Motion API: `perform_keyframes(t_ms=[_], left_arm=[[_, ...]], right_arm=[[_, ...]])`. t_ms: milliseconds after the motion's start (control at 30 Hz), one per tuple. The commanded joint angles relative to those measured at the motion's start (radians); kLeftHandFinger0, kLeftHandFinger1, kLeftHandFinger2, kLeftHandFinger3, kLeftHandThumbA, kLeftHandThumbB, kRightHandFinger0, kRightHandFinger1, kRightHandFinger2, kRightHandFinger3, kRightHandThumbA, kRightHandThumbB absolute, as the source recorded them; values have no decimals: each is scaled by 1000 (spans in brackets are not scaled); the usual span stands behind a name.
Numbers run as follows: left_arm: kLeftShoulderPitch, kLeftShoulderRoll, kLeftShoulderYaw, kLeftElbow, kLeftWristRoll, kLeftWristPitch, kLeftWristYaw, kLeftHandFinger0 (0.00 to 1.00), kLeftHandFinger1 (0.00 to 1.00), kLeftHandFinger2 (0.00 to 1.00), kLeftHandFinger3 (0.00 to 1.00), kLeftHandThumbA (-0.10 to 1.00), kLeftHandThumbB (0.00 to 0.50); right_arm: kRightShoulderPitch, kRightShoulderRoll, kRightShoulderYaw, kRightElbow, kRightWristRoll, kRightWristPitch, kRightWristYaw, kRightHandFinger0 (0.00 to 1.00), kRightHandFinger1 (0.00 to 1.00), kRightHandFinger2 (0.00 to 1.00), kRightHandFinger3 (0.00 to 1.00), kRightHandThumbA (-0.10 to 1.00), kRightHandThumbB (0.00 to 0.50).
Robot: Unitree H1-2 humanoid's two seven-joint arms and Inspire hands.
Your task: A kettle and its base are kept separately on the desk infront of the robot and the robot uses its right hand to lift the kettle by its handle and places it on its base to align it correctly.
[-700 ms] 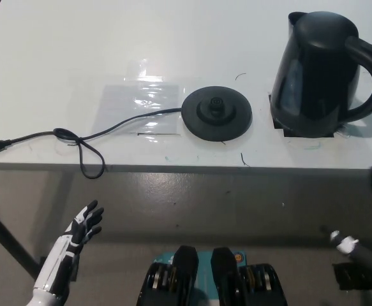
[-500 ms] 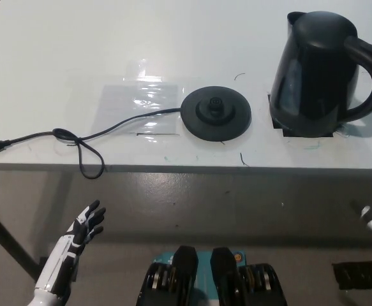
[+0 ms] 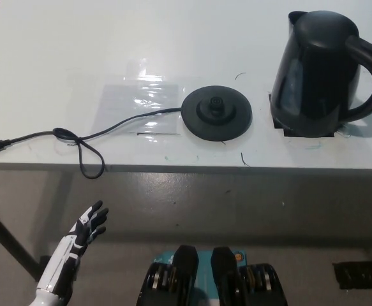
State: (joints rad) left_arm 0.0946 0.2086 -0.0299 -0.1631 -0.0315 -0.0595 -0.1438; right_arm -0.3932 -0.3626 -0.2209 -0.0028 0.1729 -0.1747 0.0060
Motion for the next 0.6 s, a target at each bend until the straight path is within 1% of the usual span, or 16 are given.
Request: perform_keyframes(t_ms=[0, 33, 67, 100, 133, 200, 233, 367, 400, 500, 567], left_arm=[[-3, 7, 4, -36, -8, -27, -13, 1000, 1000, 1000, 1000, 1000, 173], [-3, 9, 3, -34, -5, -30, -13, 1000, 1000, 1000, 1000, 1000, 167], [-3, 9, 4, -38, -3, -25, -12, 1000, 1000, 1000, 1000, 1000, 178], [-4, 11, 3, -37, -3, -25, -13, 1000, 1000, 1000, 1000, 1000, 181], [-3, 9, 4, -36, -4, -23, -12, 1000, 1000, 1000, 1000, 1000, 187], [-1, 8, 3, -38, -2, -20, -11, 1000, 1000, 1000, 1000, 1000, 189], [-4, 10, 3, -31, -6, -27, -15, 1000, 1000, 1000, 1000, 1000, 188], [-11, 12, 4, -25, -7, -30, -15, 1000, 1000, 1000, 1000, 1000, 182], [-12, 12, 5, -28, -7, -26, -15, 1000, 1000, 1000, 1000, 999, 185], [-12, 14, 3, -27, -3, -24, -16, 1000, 1000, 1000, 1000, 996, 185], [-13, 13, 3, -28, -8, -23, -17, 1000, 1000, 1000, 1000, 988, 182]], right_arm=[[-97, -18, -4, 54, 104, 57, 63, 1000, 1000, 1000, 1000, 1000, 237], [-118, -15, 0, 86, 108, 61, 72, 1000, 1000, 1000, 1000, 1000, 264], [-143, -12, 5, 121, 109, 69, 80, 1000, 1000, 1000, 1000, 1000, 286], [-157, -11, 9, 144, 108, 73, 85, 1000, 1000, 1000, 1000, 1000, 289], [-168, -8, 9, 158, 111, 77, 88, 1000, 1000, 1000, 1000, 1000, 307], [-189, -4, 11, 193, 121, 84, 97, 1000, 1000, 1000, 1000, 1000, 310], [-206, 2, 17, 236, 116, 69, 106, 1000, 1000, 1000, 1000, 1000, 291], [-228, 13, 28, 284, 106, 53, 113, 1000, 1000, 1000, 1000, 1000, 300], [-235, 17, 32, 299, 103, 52, 113, 1000, 1000, 1000, 1000, 1000, 292], [-253, 27, 44, 337, 84, 44, 111, 1000, 1000, 1000, 1000, 1000, 307], [-260, 31, 49, 354, 74, 40, 107, 1000, 1000, 1000, 1000, 1000, 297]])
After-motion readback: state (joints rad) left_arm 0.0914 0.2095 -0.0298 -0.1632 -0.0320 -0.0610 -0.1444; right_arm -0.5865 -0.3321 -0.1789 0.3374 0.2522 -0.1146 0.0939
